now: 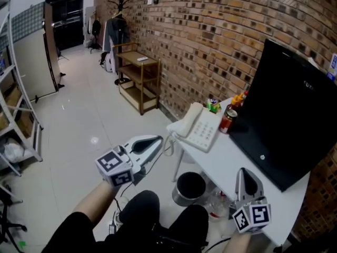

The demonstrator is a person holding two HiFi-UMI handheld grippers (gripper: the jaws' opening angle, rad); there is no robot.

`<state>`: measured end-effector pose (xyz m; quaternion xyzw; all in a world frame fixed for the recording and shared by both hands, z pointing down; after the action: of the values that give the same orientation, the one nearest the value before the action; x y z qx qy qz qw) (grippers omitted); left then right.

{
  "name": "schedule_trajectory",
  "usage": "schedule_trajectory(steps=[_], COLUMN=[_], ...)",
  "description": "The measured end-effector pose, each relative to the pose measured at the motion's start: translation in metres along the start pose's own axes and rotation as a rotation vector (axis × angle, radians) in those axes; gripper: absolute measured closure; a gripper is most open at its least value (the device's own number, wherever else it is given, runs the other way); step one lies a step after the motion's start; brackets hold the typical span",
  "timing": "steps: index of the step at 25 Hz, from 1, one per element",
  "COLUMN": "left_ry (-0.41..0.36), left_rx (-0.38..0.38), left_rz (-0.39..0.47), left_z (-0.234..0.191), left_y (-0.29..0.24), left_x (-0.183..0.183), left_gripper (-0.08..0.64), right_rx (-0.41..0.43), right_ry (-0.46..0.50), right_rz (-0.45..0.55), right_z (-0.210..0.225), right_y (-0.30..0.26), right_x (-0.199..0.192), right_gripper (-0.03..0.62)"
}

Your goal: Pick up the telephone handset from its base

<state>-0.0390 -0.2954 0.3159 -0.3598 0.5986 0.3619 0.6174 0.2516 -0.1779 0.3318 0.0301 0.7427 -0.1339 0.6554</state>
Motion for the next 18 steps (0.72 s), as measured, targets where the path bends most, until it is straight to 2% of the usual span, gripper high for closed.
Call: schedule_trajectory(steps=[6,12,18], left_ry=[0.015,0.020,0.019], left_rx=[-0.014,-0.062,-0.061], left_rz=[-0.017,-0.031,-0.063], left_z=[-0.022,-0.031,-0.043], left_y=[-0.039,-0.075,-0.100], left_x=[0.000,0.001,0.007], left_gripper=[0.537,0.537,0.537], right_rx=[-0.036,-0.061,-0.051], right_ry=[-0.002,-0.001,-0.023], right_rz=[0.013,0.009,-0.007], right_z=[0.021,0.034,0.045], right_y=[-0.013,-0.027,-0.050], right_x=[0.006,0.008,0.007], right_gripper=[0.584,0.584,0.584])
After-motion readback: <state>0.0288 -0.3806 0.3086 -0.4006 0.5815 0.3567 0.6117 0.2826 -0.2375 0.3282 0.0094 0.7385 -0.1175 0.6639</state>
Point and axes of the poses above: the fingertips, and each gripper's own axes: y backward along the fingers, z to its right, x out of its top, the point moved 4 cm from there along y, backward along the fingers, and after that the axes turned 15 degrees about -z, right-handed, at the moved point
